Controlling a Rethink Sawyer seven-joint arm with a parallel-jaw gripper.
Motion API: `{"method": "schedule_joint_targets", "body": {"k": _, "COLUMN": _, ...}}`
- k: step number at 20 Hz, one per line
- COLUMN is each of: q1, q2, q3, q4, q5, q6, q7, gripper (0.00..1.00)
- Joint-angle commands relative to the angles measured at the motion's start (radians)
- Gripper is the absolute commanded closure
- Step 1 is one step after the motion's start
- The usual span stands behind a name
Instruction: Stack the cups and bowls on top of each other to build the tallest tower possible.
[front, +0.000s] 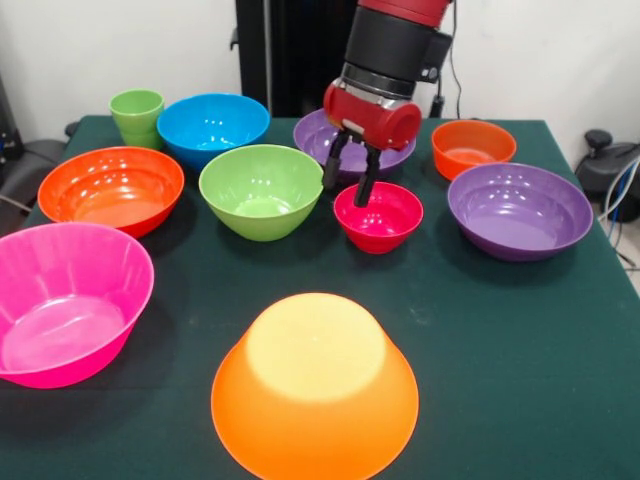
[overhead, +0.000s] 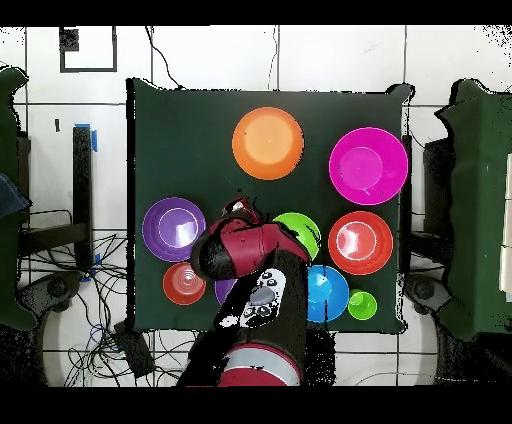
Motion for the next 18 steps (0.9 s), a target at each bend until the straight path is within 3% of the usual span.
{"method": "schedule_joint_targets", "body": {"k": 1, "q1": -0.049, "q2": 0.004, "q3": 0.13, "q4": 0.047, "q5": -0.11, "q6": 0.001, "q7": -0.13, "gripper": 0.0}}
{"method": "schedule_joint_targets", "body": {"k": 4, "q1": -0.083, "q2": -0.014, "q3": 0.15, "q4": 0.065, "q5": -0.148, "q6": -0.002, "q7": -0.147, "gripper": 0.0}}
{"method": "schedule_joint_targets", "body": {"k": 14, "q1": -0.095, "q2": -0.081, "q3": 0.155, "q4": 0.112, "q5": -0.205, "q6": 0.012, "q7": -0.134, "gripper": 0.0}}
{"method": "schedule_joint_targets", "body": {"k": 18, "q1": -0.052, "q2": -0.08, "q3": 0.122, "q4": 0.097, "q5": -0.188, "q6": 0.023, "q7": -0.084, "gripper": 0.0}}
